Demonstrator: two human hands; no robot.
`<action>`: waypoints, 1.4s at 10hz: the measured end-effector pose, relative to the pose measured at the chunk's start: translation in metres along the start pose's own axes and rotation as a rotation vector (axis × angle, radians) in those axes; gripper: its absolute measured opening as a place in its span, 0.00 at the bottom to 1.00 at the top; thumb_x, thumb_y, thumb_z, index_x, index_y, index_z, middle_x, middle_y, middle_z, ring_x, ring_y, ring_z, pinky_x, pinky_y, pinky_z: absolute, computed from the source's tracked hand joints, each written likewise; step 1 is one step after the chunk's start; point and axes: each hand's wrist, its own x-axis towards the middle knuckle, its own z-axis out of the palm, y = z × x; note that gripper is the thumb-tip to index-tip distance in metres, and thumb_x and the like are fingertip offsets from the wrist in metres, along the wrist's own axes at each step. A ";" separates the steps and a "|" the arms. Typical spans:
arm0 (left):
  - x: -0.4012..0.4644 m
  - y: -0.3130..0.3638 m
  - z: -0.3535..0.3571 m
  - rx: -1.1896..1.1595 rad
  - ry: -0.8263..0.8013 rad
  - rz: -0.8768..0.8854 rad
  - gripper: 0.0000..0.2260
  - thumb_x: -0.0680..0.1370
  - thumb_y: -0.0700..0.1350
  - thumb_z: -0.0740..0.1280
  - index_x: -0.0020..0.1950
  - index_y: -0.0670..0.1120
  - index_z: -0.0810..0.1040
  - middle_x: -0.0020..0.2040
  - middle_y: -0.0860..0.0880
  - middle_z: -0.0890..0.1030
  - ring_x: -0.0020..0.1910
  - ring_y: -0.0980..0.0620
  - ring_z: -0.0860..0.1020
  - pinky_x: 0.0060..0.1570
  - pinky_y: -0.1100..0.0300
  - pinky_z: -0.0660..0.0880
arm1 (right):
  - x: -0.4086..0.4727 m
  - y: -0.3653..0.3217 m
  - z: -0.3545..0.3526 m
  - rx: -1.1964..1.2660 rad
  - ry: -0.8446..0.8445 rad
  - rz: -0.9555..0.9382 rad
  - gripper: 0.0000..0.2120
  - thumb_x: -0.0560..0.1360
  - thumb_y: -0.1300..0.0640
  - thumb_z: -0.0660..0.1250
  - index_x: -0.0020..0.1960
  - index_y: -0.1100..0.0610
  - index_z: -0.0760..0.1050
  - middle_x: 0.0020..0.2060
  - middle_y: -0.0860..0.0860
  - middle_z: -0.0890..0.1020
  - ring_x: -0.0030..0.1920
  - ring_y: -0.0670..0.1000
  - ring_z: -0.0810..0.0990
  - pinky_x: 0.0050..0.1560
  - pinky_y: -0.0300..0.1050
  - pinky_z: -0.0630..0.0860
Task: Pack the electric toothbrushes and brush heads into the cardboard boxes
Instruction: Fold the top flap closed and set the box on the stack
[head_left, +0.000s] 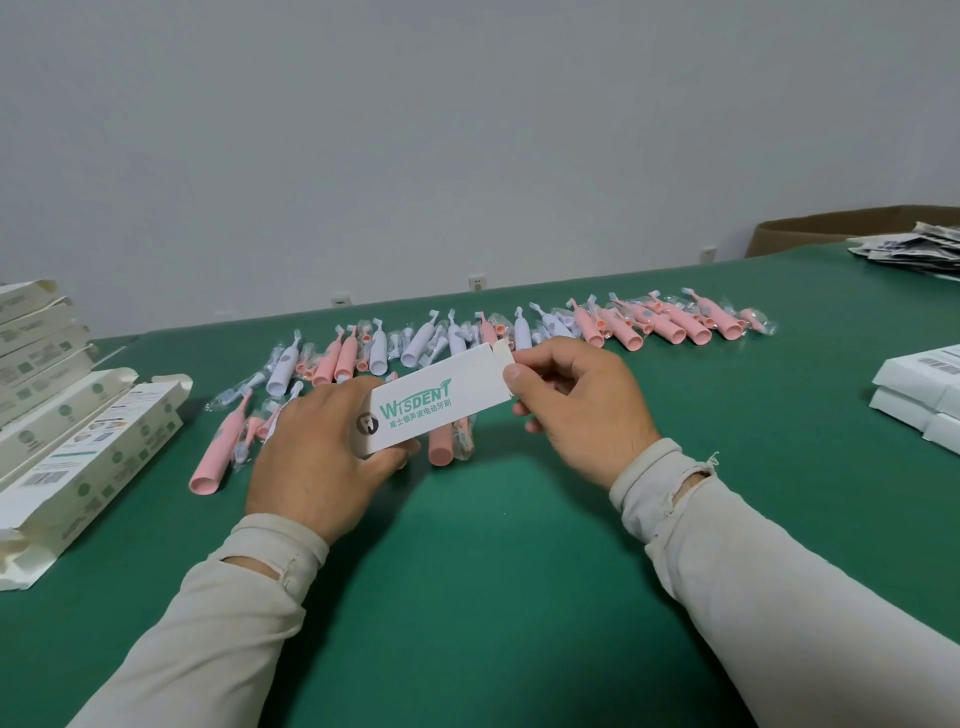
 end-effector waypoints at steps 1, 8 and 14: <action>0.000 0.002 -0.001 0.012 -0.001 0.004 0.29 0.69 0.56 0.77 0.68 0.54 0.73 0.59 0.52 0.79 0.57 0.47 0.73 0.55 0.48 0.73 | 0.000 0.000 0.001 0.091 0.020 0.049 0.06 0.76 0.60 0.72 0.41 0.53 0.80 0.36 0.50 0.84 0.33 0.48 0.83 0.36 0.41 0.80; -0.033 0.088 0.017 -0.421 -0.038 0.294 0.31 0.68 0.61 0.71 0.69 0.54 0.70 0.59 0.55 0.75 0.52 0.51 0.78 0.49 0.52 0.78 | -0.042 -0.017 -0.001 0.159 0.242 0.500 0.11 0.72 0.48 0.70 0.42 0.55 0.80 0.43 0.52 0.87 0.34 0.46 0.80 0.41 0.47 0.79; -0.042 0.115 0.054 -0.421 -0.254 0.541 0.16 0.75 0.64 0.61 0.53 0.56 0.80 0.52 0.65 0.79 0.52 0.60 0.78 0.50 0.53 0.79 | 0.023 -0.013 -0.306 -0.475 0.571 0.781 0.03 0.80 0.61 0.62 0.53 0.56 0.70 0.48 0.57 0.76 0.38 0.52 0.78 0.20 0.36 0.73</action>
